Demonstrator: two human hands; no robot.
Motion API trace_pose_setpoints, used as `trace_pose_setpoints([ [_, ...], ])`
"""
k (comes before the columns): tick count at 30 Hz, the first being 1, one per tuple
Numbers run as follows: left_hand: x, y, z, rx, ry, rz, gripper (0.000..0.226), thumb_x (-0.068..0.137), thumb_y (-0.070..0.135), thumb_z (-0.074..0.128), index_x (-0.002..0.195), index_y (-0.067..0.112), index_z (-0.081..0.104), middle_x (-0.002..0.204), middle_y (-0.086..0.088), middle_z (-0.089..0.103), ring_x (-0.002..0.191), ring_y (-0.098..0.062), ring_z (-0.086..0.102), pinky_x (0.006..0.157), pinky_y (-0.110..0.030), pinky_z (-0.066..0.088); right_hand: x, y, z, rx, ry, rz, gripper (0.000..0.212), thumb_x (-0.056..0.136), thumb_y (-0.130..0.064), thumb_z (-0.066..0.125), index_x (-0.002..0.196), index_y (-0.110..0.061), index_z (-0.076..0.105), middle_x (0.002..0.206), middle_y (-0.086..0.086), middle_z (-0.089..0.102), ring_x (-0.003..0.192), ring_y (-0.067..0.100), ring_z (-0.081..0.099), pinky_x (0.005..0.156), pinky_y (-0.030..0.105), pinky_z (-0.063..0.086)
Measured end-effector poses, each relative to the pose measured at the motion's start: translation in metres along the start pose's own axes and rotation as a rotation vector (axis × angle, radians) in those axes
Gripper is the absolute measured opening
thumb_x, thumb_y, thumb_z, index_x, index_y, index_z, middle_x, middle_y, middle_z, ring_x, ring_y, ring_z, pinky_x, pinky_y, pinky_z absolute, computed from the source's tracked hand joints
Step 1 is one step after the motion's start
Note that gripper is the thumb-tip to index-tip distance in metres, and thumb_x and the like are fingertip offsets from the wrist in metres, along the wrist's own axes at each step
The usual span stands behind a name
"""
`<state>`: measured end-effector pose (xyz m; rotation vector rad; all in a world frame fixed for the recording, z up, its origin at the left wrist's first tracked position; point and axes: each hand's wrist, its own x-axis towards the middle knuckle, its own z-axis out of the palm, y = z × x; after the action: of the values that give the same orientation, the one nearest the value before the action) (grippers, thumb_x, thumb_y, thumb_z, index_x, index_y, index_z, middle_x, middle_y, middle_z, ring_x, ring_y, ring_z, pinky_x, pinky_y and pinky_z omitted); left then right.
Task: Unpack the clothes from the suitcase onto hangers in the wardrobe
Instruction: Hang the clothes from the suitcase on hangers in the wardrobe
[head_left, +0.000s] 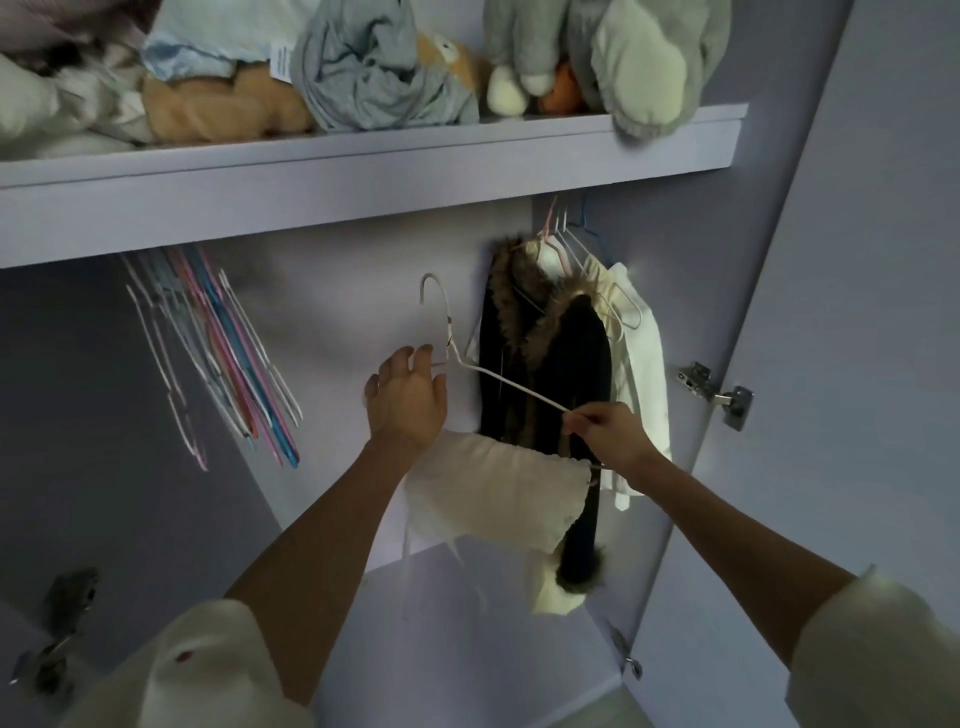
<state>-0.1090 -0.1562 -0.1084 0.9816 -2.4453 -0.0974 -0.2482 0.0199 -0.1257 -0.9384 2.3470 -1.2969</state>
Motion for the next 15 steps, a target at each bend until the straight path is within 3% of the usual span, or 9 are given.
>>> trace_pose_setpoints([
  [3,-0.001,0.012,-0.015,0.024,0.091,0.053,0.044,0.096,0.024,0.043,0.138,0.012,0.039,0.143,-0.014,0.037,0.129,-0.031,0.037,0.102,-0.042,0.031,0.003,-0.013,0.004,0.058,0.012,0.059,0.021,0.090,-0.009,0.050,0.093,-0.007,0.071,0.065,0.000,0.055,0.061,0.011,0.047,0.054,0.018,0.037],
  [7,0.002,0.022,-0.037,0.152,0.432,0.238,0.045,0.070,0.012,0.071,0.114,0.006,0.060,0.116,-0.020,0.060,0.100,-0.036,0.058,0.080,-0.042,0.047,0.012,-0.033,0.000,0.104,0.039,0.052,0.025,0.088,-0.004,0.047,0.099,-0.003,0.070,0.064,-0.002,0.052,0.066,0.015,0.049,0.062,0.025,0.040],
  [11,0.012,0.032,-0.061,0.302,0.632,0.353,0.051,0.070,0.015,0.053,0.121,0.013,0.049,0.124,-0.018,0.056,0.111,-0.030,0.041,0.085,-0.040,0.031,0.025,-0.050,-0.010,0.132,0.123,-0.001,0.026,0.088,-0.002,0.046,0.100,0.001,0.068,0.098,0.018,0.066,0.085,0.025,0.054,0.079,0.033,0.045],
  [13,0.018,0.039,-0.068,0.387,0.680,0.356,0.057,0.072,0.018,0.041,0.129,0.015,0.043,0.133,-0.018,0.050,0.122,-0.032,0.035,0.092,-0.044,0.028,0.032,-0.054,-0.016,0.127,0.169,-0.028,0.030,0.088,-0.001,0.042,0.103,0.000,0.068,0.108,0.018,0.065,0.095,0.030,0.056,0.078,0.029,0.042],
  [15,0.025,0.048,-0.070,0.484,0.679,0.324,0.065,0.073,0.022,0.044,0.137,0.017,0.036,0.143,-0.017,0.040,0.132,-0.036,0.029,0.102,-0.052,0.027,0.044,-0.052,-0.022,0.158,0.204,-0.056,0.033,0.089,0.000,0.039,0.107,-0.001,0.067,0.113,0.015,0.064,0.101,0.029,0.056,0.077,0.024,0.039],
])
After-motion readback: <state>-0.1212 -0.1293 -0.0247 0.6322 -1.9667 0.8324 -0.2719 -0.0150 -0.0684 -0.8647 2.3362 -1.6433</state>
